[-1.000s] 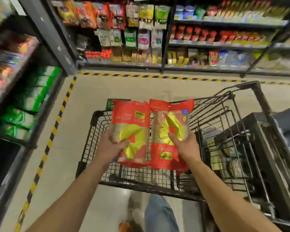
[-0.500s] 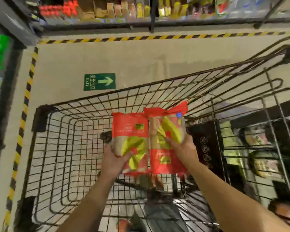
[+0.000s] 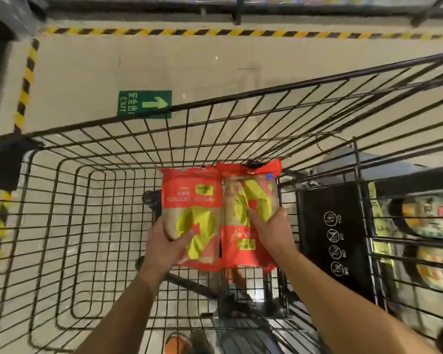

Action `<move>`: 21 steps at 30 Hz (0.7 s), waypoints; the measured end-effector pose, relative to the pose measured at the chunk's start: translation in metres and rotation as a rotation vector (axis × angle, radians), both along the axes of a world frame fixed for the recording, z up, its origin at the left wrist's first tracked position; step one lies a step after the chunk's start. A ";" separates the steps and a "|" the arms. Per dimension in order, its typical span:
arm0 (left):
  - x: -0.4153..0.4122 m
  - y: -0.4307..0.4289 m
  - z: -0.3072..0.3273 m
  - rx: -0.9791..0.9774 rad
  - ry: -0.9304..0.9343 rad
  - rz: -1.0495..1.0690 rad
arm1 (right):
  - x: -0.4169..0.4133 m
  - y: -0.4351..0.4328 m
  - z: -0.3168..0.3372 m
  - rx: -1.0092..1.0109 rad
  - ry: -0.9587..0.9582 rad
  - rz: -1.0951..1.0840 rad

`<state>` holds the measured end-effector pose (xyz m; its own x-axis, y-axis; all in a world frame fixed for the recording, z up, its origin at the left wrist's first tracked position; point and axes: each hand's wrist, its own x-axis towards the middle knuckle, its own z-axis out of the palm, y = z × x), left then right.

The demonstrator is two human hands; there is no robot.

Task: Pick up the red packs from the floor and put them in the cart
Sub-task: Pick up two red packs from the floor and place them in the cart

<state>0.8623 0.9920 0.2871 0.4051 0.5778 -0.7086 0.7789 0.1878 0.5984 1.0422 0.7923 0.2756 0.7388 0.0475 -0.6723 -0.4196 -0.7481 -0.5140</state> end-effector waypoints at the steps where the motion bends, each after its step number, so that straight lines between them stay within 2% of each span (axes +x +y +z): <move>1: 0.004 0.000 0.000 0.055 0.047 -0.032 | -0.001 0.002 0.002 0.008 0.007 -0.007; 5: 0.013 -0.002 0.006 0.167 0.157 -0.133 | -0.004 0.009 0.016 -0.091 -0.071 0.084; 11: 0.010 -0.003 0.041 0.231 0.281 -0.251 | -0.012 0.013 0.052 -0.319 -0.248 0.488; 16: -0.022 0.005 0.125 0.360 0.430 -0.402 | -0.013 0.034 0.116 -0.395 -0.338 0.881; 21: -0.080 0.011 0.235 0.592 0.577 -0.473 | -0.045 0.070 0.207 -0.398 -0.604 1.216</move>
